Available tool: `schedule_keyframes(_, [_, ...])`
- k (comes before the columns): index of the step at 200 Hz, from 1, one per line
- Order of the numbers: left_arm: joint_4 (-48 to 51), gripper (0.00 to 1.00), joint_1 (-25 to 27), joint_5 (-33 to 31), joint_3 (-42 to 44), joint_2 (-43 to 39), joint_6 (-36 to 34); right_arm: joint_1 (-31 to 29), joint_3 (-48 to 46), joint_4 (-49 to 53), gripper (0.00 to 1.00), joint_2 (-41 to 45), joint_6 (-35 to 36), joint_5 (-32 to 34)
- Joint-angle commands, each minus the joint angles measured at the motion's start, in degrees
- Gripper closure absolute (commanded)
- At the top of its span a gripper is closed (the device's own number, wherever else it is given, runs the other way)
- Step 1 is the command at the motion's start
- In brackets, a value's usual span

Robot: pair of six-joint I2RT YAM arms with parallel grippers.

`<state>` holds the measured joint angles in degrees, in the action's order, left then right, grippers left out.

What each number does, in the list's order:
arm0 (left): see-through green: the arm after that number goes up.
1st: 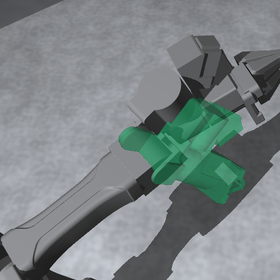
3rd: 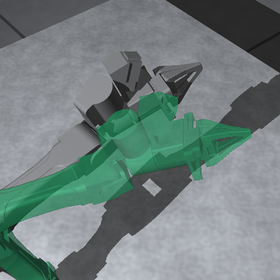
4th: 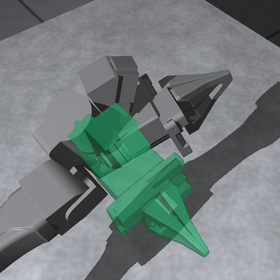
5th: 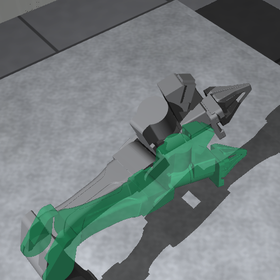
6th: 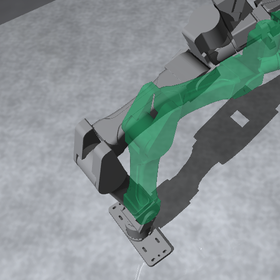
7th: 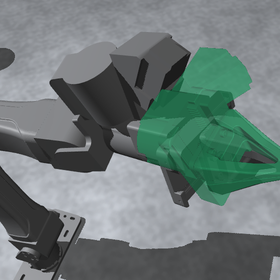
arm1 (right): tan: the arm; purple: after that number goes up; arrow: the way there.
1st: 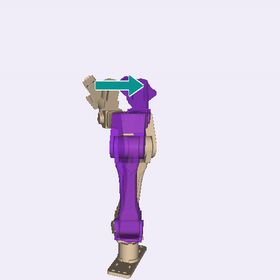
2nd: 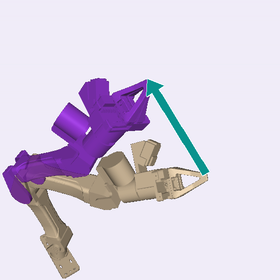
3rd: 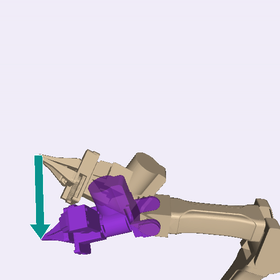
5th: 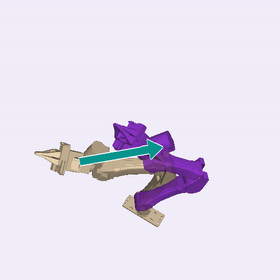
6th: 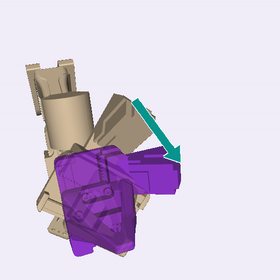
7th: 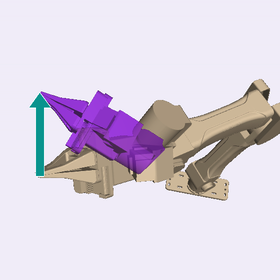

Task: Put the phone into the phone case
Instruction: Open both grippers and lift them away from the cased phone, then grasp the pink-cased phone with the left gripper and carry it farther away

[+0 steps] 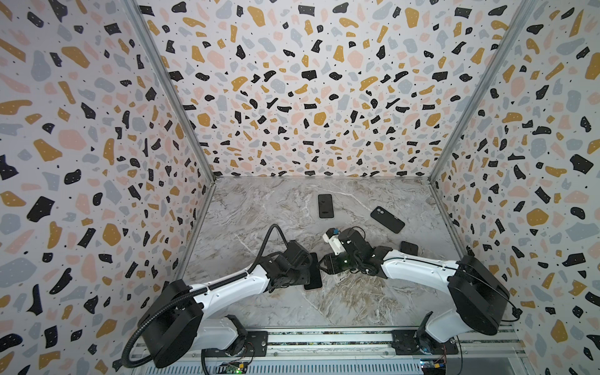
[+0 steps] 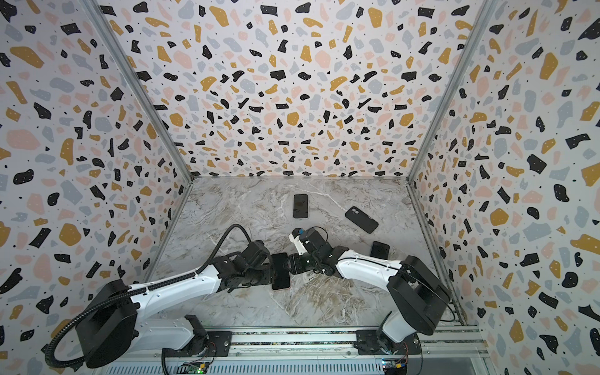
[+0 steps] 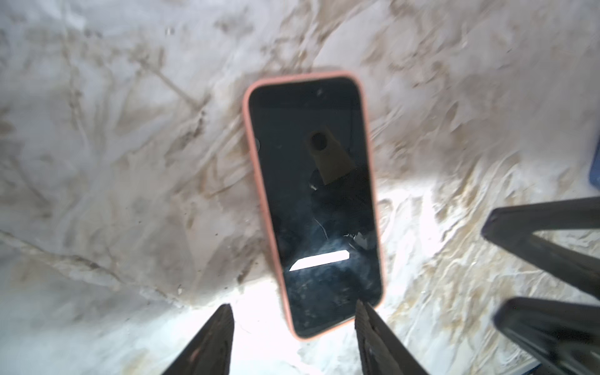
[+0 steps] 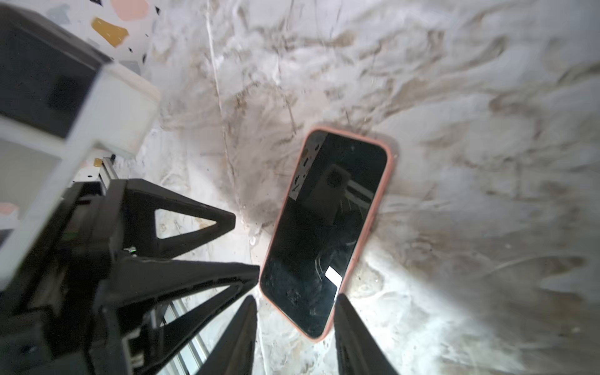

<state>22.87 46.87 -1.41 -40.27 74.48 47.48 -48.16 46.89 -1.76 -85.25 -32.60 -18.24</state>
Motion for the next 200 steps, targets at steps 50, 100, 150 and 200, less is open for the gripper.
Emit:
schedule_keyframes(50, [4.3, 0.21, 4.9, -6.9, -7.8, 8.3, 4.9, 3.8, -8.8, -8.3, 0.57, 15.0, 13.0, 7.5])
schedule_keyframes(100, [4.2, 0.14, 5.4, -6.9, -9.0, 11.1, 6.3, 7.7, -11.8, -7.3, 0.38, 18.7, 12.4, 8.2])
schedule_keyframes(150, [5.3, 0.13, 5.4, -8.6, -11.4, 14.8, 7.5, 8.1, -15.3, -7.1, 0.01, 21.4, 13.5, 12.5])
schedule_keyframes(200, [3.9, 0.13, 5.4, -8.6, -12.3, 15.8, 11.2, 8.3, -16.3, -7.7, 0.01, 20.3, 13.1, 12.4])
